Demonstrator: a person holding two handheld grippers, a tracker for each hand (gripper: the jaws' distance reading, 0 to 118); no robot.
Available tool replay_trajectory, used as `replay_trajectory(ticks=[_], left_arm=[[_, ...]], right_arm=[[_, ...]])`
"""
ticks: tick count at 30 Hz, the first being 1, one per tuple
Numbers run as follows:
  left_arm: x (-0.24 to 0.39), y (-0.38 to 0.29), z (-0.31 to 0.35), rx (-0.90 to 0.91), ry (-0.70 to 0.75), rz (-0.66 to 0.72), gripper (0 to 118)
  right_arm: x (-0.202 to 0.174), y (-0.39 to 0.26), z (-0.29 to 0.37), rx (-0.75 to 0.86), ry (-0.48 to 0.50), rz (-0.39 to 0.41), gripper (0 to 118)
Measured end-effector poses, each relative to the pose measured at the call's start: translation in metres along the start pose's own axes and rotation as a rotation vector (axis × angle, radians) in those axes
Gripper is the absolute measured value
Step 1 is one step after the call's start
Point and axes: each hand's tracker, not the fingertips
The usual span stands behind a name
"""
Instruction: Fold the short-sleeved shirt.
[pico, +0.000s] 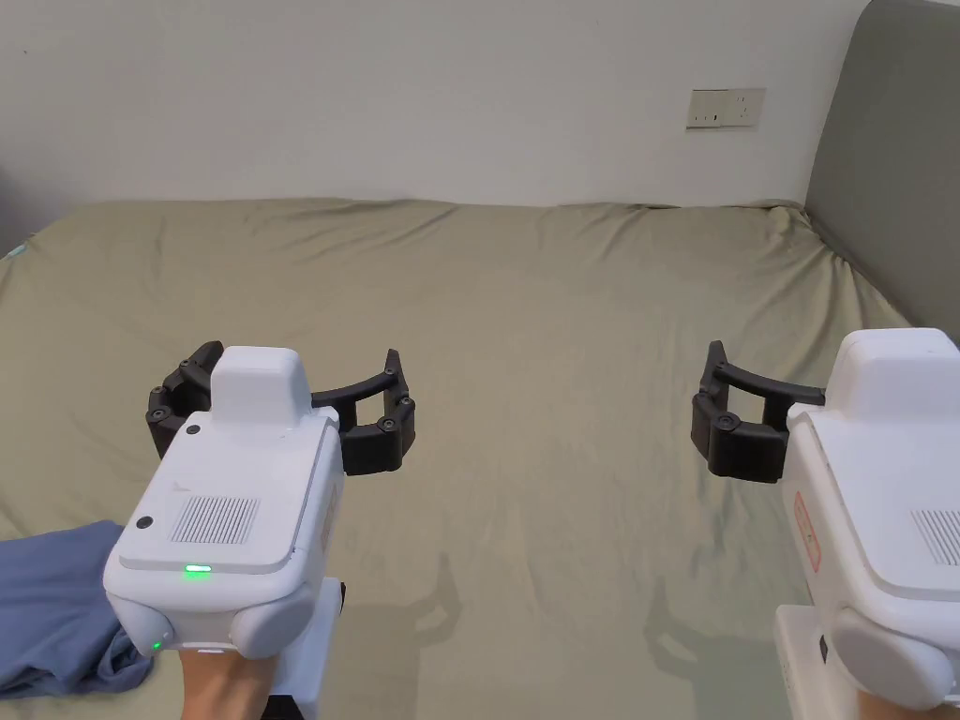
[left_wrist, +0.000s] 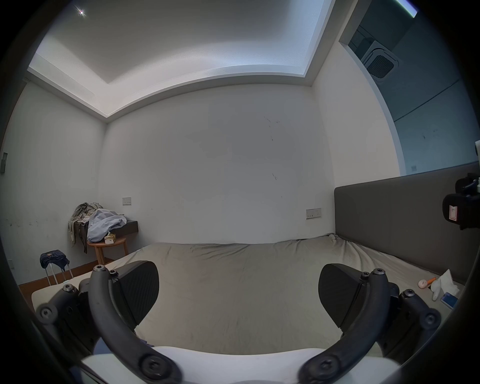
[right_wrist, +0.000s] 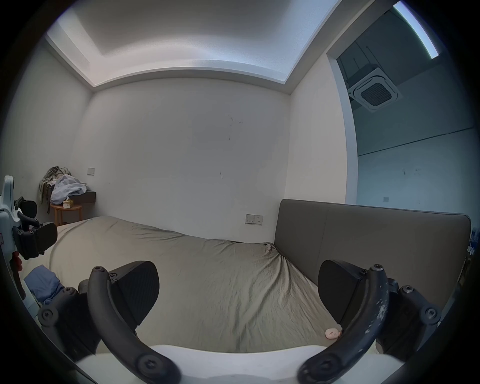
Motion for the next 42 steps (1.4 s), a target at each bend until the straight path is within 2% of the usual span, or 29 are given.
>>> replay_trajectory(ticks=[8, 20, 22, 27, 30, 34, 39, 42], left_arm=[[0.001, -0.001, -0.001, -0.003, -0.001, -0.002, 118], [-0.001, 0.0, -0.001, -0.007, -0.001, 0.004, 118], [-0.002, 0.0, -0.001, -0.007, -0.002, 0.005, 118], [-0.004, 0.0, -0.001, -0.007, -0.001, 0.009, 118], [-0.005, 0.001, -0.001, -0.007, -0.004, 0.02, 118], [-0.006, 0.002, -0.001, -0.004, -0.001, 0.021, 118], [-0.007, 0.002, -0.002, -0.002, 0.0, 0.021, 118], [-0.007, 0.002, -0.002, 0.0, 0.001, 0.022, 118]], right_arm=[[0.0, -0.001, -0.001, -0.008, -0.011, -0.003, 118], [0.004, 0.0, -0.01, -0.073, 0.002, -0.059, 118], [0.004, 0.002, -0.013, -0.14, -0.001, -0.101, 118], [0.015, 0.01, -0.026, -0.366, 0.057, -0.272, 118], [0.016, 0.013, -0.032, -0.464, 0.006, -0.311, 118], [0.014, 0.02, -0.034, -0.558, -0.034, -0.325, 118], [0.013, 0.021, -0.033, -0.543, -0.021, -0.324, 118], [0.009, 0.023, -0.032, -0.527, -0.026, -0.273, 118]])
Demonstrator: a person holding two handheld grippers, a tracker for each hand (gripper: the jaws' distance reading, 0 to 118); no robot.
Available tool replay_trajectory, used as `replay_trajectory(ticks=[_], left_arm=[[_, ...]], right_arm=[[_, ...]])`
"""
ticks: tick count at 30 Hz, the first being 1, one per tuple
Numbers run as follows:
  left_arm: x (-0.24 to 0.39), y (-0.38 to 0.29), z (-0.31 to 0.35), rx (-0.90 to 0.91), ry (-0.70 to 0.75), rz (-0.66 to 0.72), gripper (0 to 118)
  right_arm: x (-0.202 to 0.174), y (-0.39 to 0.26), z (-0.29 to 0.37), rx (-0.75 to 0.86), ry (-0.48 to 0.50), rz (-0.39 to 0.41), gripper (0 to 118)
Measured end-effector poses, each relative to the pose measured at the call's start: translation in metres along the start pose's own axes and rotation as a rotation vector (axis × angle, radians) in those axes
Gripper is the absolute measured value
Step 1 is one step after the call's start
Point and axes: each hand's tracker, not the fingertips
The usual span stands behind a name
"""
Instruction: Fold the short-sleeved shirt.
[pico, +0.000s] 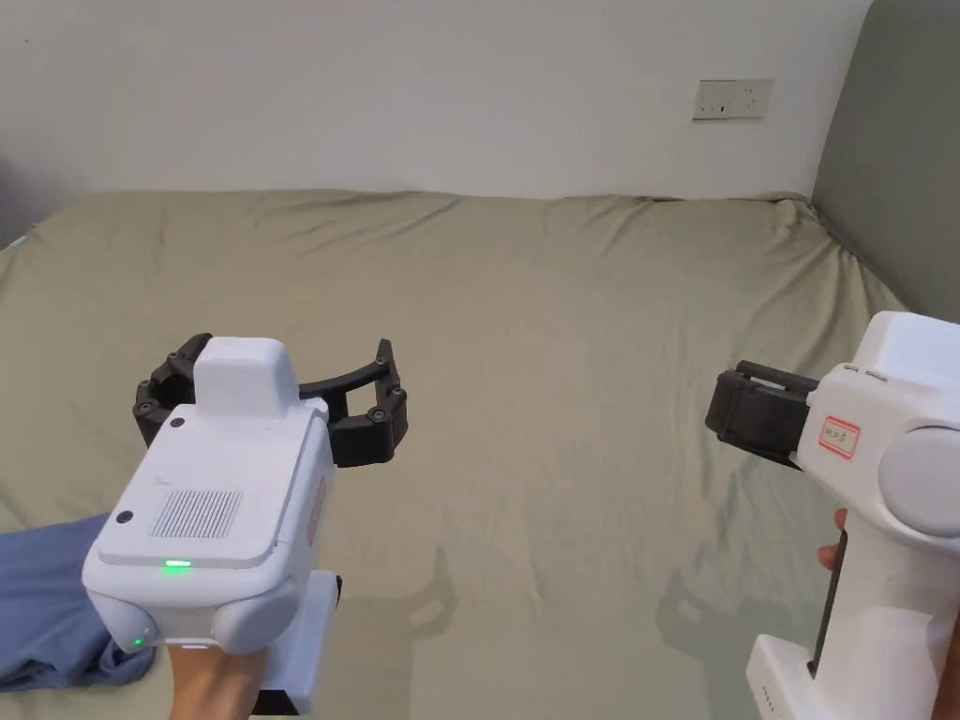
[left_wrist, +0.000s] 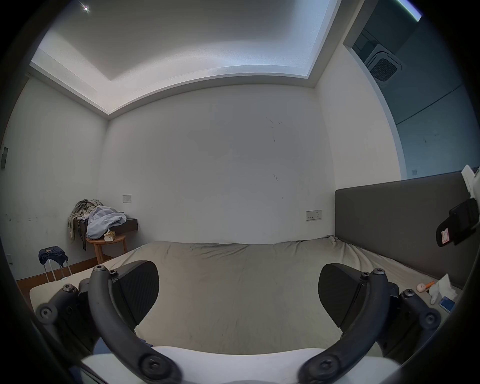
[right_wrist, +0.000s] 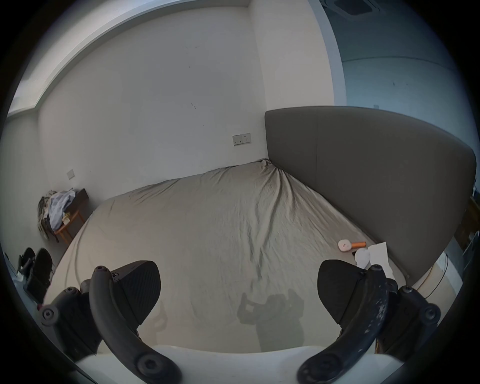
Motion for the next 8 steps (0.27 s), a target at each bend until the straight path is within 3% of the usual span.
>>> replay_trajectory(ticks=[8], left_arm=[[0.0007, -0.0012, 0.0016, -0.004, -0.002, -0.005, 118]], right_arm=[[-0.0038, -0.0017, 0.0031, 0.069, -0.04, 0.027, 118]])
